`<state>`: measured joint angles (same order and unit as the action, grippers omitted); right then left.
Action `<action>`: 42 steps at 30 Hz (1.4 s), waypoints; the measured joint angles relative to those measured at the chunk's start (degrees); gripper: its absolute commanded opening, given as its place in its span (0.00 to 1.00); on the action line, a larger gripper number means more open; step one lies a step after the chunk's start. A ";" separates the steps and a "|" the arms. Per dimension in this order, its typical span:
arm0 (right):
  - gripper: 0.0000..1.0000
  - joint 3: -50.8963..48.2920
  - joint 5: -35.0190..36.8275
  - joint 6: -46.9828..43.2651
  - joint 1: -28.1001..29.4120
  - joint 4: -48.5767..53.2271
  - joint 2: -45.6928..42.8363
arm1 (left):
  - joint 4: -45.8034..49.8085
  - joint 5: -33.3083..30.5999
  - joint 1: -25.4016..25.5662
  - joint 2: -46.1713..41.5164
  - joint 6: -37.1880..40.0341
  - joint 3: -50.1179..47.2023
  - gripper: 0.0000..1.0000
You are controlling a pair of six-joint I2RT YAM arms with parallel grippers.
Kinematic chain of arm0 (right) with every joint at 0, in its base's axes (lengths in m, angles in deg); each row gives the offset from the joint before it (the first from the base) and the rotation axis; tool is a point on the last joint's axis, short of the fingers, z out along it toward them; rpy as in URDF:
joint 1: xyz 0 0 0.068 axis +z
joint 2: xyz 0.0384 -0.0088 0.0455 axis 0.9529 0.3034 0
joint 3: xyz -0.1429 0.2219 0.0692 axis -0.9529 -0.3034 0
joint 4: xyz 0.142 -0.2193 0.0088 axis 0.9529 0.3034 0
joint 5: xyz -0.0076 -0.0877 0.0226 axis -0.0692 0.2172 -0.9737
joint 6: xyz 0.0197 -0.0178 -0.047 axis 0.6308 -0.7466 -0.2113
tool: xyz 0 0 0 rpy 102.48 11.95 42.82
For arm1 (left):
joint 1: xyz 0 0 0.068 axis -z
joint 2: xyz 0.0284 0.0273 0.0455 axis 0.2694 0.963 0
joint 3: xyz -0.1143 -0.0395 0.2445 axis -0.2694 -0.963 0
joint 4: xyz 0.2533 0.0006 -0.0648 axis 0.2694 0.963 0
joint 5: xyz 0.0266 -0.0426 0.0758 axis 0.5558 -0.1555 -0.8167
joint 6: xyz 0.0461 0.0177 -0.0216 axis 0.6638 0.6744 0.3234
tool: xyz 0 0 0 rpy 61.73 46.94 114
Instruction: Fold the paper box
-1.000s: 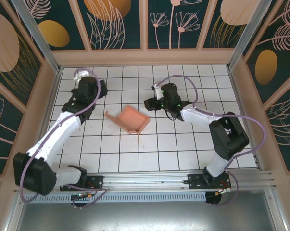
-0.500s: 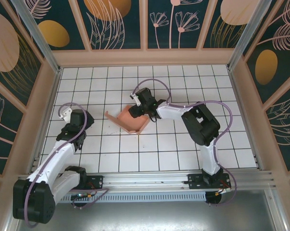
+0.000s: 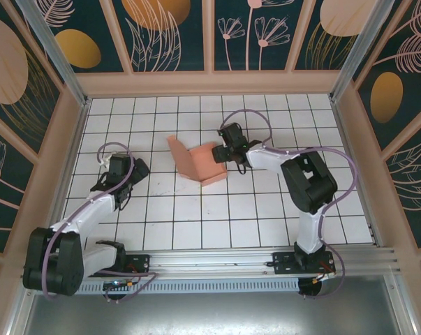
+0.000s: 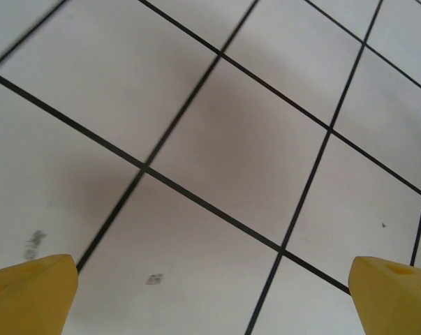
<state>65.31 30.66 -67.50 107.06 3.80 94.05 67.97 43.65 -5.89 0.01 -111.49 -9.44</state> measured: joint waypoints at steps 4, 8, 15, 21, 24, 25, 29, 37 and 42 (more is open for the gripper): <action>0.74 -3.50 0.94 1.33 -1.66 0.37 -4.59 | -2.64 3.19 0.00 3.45 -0.17 0.59 0.99; 0.72 -9.77 -0.63 1.44 -1.86 -2.01 -11.21 | -4.79 5.66 0.09 6.21 -0.20 1.77 0.99; 0.70 -18.58 -9.01 7.21 -8.79 -7.80 -19.52 | -8.90 12.11 1.95 12.07 0.31 4.92 0.99; 0.70 -24.17 -12.76 10.27 -10.60 -8.85 -19.74 | -10.88 19.91 6.80 22.34 2.80 15.23 0.71; 0.70 -25.22 -13.73 10.88 -10.58 -9.01 -19.74 | -11.30 23.93 8.98 27.82 4.26 21.22 0.71; 0.70 -25.49 -13.97 11.21 -10.58 -9.29 -19.76 | -11.26 24.85 9.60 29.68 4.72 23.19 0.71; 0.70 -26.64 -14.84 11.65 -10.58 -9.60 -20.81 | -9.86 27.82 11.30 36.44 6.51 30.45 0.71; 0.70 -33.14 -15.02 11.39 -11.17 -9.99 -30.86 | -4.90 33.81 13.05 48.65 9.75 46.49 0.72; 0.70 -36.02 -15.52 11.17 -13.66 -9.94 -37.20 | 0.74 36.54 15.47 55.82 12.87 57.83 0.74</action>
<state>29.29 15.14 -56.34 93.40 -6.15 56.85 68.71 80.19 9.58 55.83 -98.62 48.40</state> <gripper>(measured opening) 0.701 0.732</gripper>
